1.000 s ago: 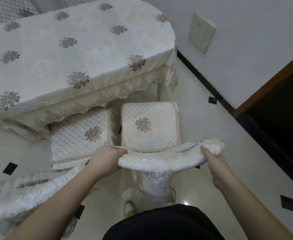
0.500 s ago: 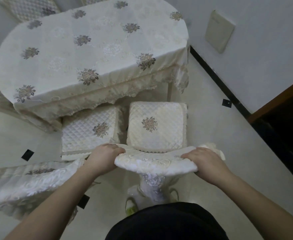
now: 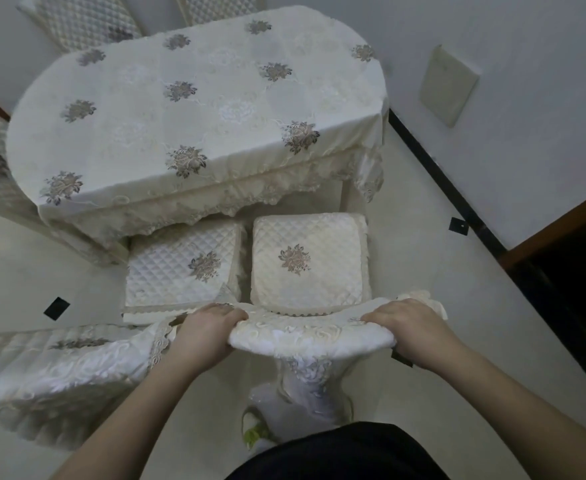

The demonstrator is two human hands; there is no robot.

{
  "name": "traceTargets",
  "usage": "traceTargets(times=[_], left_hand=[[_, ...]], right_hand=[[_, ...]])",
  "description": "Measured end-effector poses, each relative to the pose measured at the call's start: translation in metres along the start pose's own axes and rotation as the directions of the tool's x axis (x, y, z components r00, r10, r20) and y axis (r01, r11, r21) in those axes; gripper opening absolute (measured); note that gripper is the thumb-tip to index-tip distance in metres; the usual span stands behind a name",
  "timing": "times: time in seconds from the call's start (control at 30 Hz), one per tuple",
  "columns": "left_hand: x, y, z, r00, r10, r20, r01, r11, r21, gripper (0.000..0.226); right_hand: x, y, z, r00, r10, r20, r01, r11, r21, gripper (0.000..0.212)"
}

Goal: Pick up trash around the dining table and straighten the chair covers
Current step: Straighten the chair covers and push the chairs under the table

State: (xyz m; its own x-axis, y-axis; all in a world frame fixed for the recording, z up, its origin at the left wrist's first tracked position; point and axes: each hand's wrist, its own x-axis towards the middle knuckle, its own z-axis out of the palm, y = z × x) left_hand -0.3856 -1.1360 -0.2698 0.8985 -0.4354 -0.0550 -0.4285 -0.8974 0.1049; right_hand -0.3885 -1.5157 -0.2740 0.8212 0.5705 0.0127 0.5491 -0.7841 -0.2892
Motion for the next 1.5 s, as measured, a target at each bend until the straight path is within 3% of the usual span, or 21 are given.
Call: traceTargets(times=[0.13, 0.3, 0.43, 0.57, 0.77, 0.93, 1.2, 1.33, 1.5], left_hand=[[0.000, 0.005, 0.001, 1.000, -0.025, -0.014, 0.025, 0.999, 0.036, 0.036], [0.013, 0.020, 0.007, 0.999, -0.038, -0.036, 0.039, 0.999, 0.025, 0.029], [0.027, 0.036, 0.005, 0.997, -0.056, -0.048, 0.059, 0.996, 0.063, 0.025], [0.048, 0.059, 0.007, 0.996, -0.070, -0.054, 0.074, 0.995, 0.063, 0.020], [0.085, 0.090, 0.003, 0.997, -0.072, -0.009, 0.073, 0.986, 0.148, 0.032], [0.094, 0.093, 0.008, 0.998, -0.062, 0.014, 0.060, 0.991, 0.122, 0.019], [0.095, 0.092, 0.016, 0.995, -0.097, 0.015, 0.096, 0.994, 0.050, 0.024], [0.092, 0.089, 0.015, 0.989, -0.103, 0.103, 0.108, 0.993, -0.043, 0.036], [0.078, 0.076, 0.014, 0.998, 0.006, 0.070, 0.005, 0.988, -0.154, 0.069]], right_hand=[[0.016, 0.006, -0.017, 1.000, -0.019, 0.018, 0.019, 1.000, -0.007, 0.020], [0.028, 0.033, -0.034, 1.000, -0.028, 0.011, 0.028, 0.999, -0.019, 0.034], [0.036, 0.057, -0.039, 0.998, 0.018, 0.068, -0.016, 0.999, -0.031, 0.030], [0.038, 0.083, -0.055, 0.970, 0.158, 0.185, -0.146, 0.986, -0.080, 0.028], [0.030, 0.123, -0.063, 0.938, 0.283, 0.199, -0.277, 0.959, -0.060, 0.032], [0.037, 0.131, -0.065, 0.933, 0.296, 0.203, -0.291, 0.955, -0.057, 0.031], [0.057, 0.136, -0.061, 0.810, 0.378, 0.449, -0.325, 0.926, -0.194, 0.040], [0.054, 0.131, -0.058, 0.863, 0.385, 0.328, -0.315, 0.916, -0.247, 0.040], [0.063, 0.111, -0.075, 0.731, 0.507, 0.457, -0.336, 0.850, -0.406, 0.052]])
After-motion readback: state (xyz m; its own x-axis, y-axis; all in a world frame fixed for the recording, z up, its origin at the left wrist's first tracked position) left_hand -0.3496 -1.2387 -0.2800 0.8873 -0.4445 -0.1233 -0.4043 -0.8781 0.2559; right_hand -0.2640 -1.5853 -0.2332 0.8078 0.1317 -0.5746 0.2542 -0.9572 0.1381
